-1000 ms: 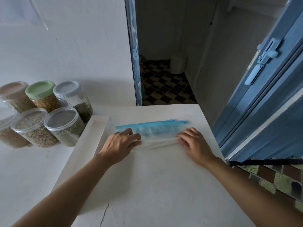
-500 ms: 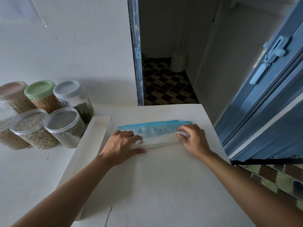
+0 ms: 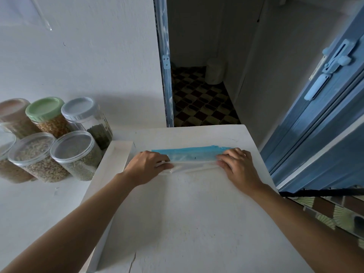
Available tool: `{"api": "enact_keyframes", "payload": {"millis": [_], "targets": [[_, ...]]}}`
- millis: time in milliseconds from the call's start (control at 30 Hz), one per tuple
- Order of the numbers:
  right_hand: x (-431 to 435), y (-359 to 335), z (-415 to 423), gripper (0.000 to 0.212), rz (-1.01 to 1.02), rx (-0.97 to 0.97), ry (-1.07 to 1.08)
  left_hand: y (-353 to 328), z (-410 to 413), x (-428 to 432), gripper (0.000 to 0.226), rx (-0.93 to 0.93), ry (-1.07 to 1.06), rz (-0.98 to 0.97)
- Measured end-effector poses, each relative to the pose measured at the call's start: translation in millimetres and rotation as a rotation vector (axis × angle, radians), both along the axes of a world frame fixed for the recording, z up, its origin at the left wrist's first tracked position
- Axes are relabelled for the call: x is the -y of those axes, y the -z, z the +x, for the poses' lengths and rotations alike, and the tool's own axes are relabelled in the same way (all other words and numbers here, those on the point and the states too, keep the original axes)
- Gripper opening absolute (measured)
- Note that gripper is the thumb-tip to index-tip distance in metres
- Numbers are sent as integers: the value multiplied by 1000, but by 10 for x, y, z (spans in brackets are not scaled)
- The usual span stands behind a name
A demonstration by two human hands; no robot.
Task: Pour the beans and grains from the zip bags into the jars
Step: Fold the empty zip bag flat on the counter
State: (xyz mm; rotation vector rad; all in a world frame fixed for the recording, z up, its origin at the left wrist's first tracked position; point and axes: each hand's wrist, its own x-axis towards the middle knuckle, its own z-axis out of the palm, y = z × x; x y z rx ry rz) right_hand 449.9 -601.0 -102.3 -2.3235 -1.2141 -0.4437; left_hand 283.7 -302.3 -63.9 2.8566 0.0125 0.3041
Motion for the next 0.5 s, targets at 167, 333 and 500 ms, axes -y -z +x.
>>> {"api": "enact_keyframes", "payload": {"millis": [167,333,500], "targets": [[-132,-65,23,36,23,-84,100,46,42,-81,49,118,-27,61],[-217,-95,-33,24,-10,-52,175,58,68,-131,50,117,3,78],[-232,-82,-49,12,18,28,166,55,55,-153,58,132,81,21]]}}
